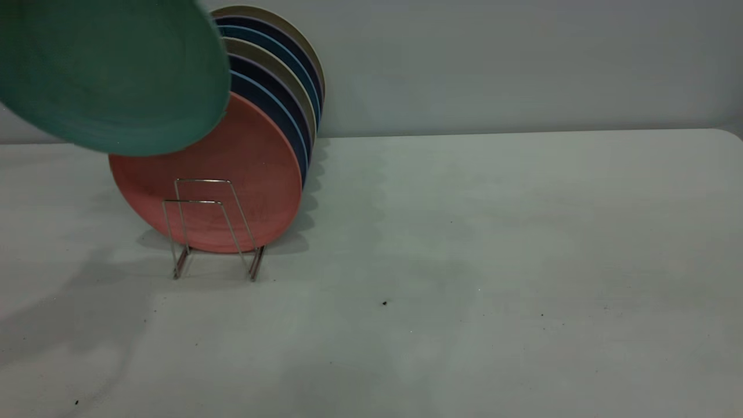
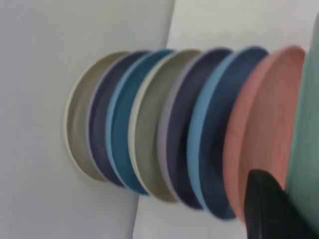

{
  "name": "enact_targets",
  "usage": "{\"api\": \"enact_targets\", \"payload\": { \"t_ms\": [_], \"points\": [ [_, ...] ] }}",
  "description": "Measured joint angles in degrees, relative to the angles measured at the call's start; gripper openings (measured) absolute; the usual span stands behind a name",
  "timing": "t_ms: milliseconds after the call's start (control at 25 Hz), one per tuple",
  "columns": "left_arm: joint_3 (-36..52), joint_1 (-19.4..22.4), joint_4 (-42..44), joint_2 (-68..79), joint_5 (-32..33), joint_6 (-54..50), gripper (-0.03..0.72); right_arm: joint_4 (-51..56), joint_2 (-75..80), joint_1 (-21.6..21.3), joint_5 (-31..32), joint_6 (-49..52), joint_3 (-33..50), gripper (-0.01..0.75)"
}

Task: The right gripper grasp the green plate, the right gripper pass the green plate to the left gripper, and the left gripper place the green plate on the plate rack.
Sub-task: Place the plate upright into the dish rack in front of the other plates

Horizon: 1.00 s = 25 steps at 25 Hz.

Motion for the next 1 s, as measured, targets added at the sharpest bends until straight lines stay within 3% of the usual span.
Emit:
{"api": "enact_targets", "payload": {
  "t_ms": [280, 640, 1000],
  "points": [
    [-0.05, -0.86, 5.45, 0.06, -4.01, 0.0, 0.111, -7.82, -16.94, 0.0, -0.13, 7.69, 8.46, 0.429],
    [-0.05, -9.93, 12.81, 2.81, -7.32, 0.0, 0.111, -11.47, -27.81, 0.0, -0.88, 11.66, 12.21, 0.429],
    [-0.05, -10.77, 13.77, 3.4, -9.27, 0.0, 0.111, -12.38, -28.2, 0.0, -1.8, 12.92, 12.4, 0.429]
  ]
}}
